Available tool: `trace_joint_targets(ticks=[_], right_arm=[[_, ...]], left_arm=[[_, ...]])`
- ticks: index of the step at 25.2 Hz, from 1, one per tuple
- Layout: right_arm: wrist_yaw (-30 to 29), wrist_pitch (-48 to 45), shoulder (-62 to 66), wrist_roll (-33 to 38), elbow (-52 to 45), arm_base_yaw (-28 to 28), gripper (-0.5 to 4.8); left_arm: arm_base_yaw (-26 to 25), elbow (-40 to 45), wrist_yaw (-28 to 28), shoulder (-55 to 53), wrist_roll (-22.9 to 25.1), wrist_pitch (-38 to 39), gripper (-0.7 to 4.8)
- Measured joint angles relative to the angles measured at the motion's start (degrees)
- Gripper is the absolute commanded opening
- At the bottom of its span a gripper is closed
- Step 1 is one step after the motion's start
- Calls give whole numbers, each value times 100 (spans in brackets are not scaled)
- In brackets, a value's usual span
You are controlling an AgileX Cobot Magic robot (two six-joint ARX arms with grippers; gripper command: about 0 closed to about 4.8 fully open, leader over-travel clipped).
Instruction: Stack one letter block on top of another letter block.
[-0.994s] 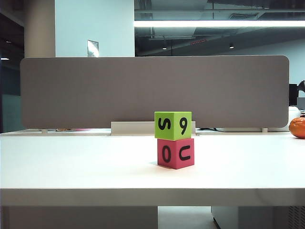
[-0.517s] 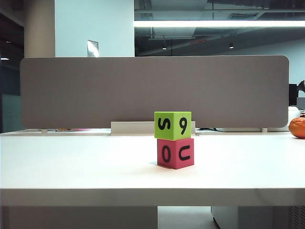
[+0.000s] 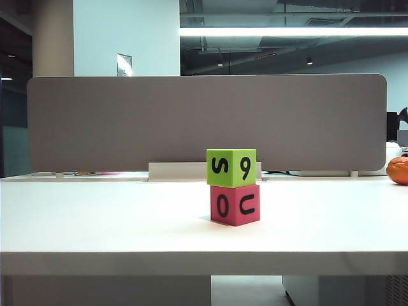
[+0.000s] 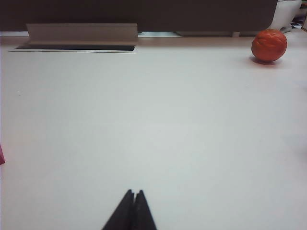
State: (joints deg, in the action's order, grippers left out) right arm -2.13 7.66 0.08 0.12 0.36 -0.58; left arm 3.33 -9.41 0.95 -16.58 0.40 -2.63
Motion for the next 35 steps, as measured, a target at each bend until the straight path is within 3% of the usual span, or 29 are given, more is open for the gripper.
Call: trace_joint_targets(ticks=[6, 14, 35], right_arm=[[0, 0, 0, 0, 0, 0, -1], [0, 0, 0, 2, 0, 0, -1], [0, 0, 0, 2, 0, 0, -1]], left_arm=[[-258, 494, -4, 828, 2, -330, -5], [-258, 916, 0, 1609, 4, -81, -5], [-260, 916, 9, 1639, 17, -11, -5]])
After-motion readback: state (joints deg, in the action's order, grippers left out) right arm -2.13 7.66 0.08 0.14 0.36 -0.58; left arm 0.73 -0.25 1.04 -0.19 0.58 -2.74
